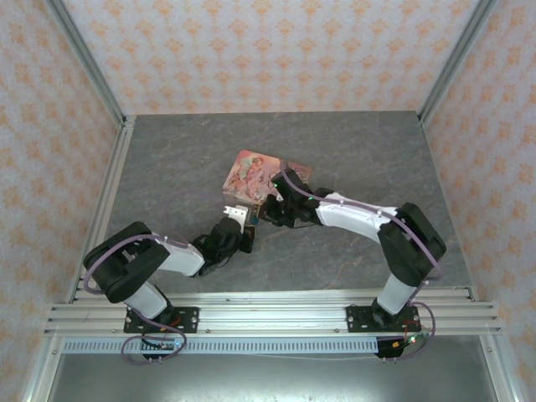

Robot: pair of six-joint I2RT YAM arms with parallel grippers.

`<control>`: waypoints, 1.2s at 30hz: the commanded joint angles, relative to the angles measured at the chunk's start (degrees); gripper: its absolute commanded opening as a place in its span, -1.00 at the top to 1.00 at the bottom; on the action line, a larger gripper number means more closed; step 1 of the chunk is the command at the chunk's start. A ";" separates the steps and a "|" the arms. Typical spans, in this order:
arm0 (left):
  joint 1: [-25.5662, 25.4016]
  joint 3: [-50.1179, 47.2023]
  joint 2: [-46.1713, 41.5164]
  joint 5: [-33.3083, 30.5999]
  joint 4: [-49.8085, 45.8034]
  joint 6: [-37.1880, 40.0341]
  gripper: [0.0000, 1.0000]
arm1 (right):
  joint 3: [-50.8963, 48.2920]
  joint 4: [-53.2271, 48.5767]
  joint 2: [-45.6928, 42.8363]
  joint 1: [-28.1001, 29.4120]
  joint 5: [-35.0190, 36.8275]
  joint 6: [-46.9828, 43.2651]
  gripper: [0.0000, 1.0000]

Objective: Unlock the padlock with the key

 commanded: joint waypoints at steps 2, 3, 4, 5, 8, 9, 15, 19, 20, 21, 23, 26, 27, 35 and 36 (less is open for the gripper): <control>1.32 -0.42 0.15 2.69 2.29 -1.64 1.00 | -0.42 -4.00 -6.26 0.05 9.23 -2.11 0.44; 1.48 -0.39 0.11 2.93 2.38 -1.69 1.00 | -0.66 -4.31 -6.87 0.06 10.06 -2.39 0.43; 1.79 -0.39 0.16 3.26 2.54 -1.80 1.00 | -0.88 -4.56 -7.32 0.06 10.81 -2.58 0.42; 1.90 -0.39 0.15 3.59 2.65 -1.82 1.00 | -1.14 -4.54 -7.53 0.06 11.11 -2.67 0.41; 2.20 -0.47 0.10 4.58 3.04 -1.73 1.00 | -2.81 -3.30 -7.69 0.02 11.43 -2.11 0.36; 2.38 -0.57 0.09 4.87 3.15 -1.69 1.00 | -3.80 -1.91 -7.62 -0.01 11.26 -1.46 0.34; 3.24 -1.08 0.33 6.86 3.89 -1.75 1.00 | -9.23 6.70 -7.52 1.36 13.00 2.40 0.15; 3.45 -1.26 0.38 7.58 4.01 -1.06 1.00 | -10.71 10.87 -7.08 2.92 15.12 3.04 0.02; 3.50 -1.31 0.26 7.75 4.01 -0.82 1.00 | -10.17 10.31 -6.77 3.32 15.58 2.45 0.01; 3.49 -1.35 0.03 7.88 4.00 -0.45 1.00 | -9.31 9.13 -6.30 3.71 16.25 1.70 0.00; 3.48 -1.46 -0.60 7.84 3.68 0.30 1.00 | -8.34 7.89 -5.48 4.34 16.98 0.94 -0.02; 3.52 -1.35 -1.64 7.55 2.11 1.38 1.00 | -7.77 8.44 -3.84 4.67 16.20 1.33 -0.02; 3.51 -1.35 -1.82 7.46 1.82 1.56 1.00 | -7.20 8.15 -3.02 4.86 16.12 1.28 -0.03; 3.52 -1.37 -1.97 7.18 1.67 1.81 1.00 | 0.87 0.69 4.10 6.66 18.32 -2.41 -0.04; 3.48 -1.44 -1.95 7.18 1.79 1.87 1.00 | 1.90 -0.47 4.98 6.66 18.14 -2.71 -0.04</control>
